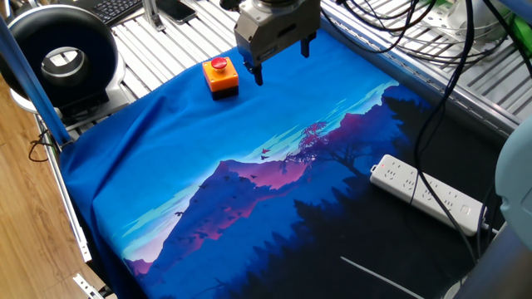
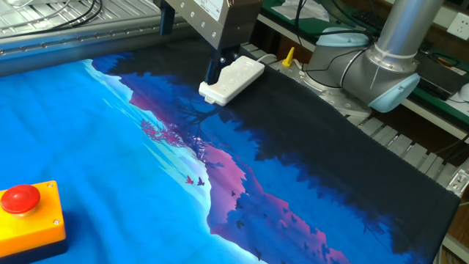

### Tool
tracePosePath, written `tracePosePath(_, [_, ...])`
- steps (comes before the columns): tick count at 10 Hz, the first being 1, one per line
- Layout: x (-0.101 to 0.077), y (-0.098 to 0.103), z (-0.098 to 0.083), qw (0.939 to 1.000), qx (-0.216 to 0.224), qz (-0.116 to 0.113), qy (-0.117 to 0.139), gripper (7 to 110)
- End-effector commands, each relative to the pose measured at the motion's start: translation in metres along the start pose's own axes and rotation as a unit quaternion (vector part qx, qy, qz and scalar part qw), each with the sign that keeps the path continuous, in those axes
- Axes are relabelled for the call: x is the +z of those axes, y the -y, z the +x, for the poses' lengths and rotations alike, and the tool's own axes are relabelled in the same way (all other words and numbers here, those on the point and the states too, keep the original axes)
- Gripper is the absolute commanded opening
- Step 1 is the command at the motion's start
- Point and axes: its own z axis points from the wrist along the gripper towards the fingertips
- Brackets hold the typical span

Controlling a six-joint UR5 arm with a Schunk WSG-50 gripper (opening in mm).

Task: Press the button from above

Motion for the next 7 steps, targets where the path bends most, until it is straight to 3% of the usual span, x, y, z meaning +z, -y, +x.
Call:
tracePosePath(1, [-0.0011,-0.0022,0.0007,1.0,0.002,-0.006,-0.001,7])
tracePosePath(7, [-0.0019,-0.0061,0.0022,0.9998,0.012,-0.014,-0.004,7])
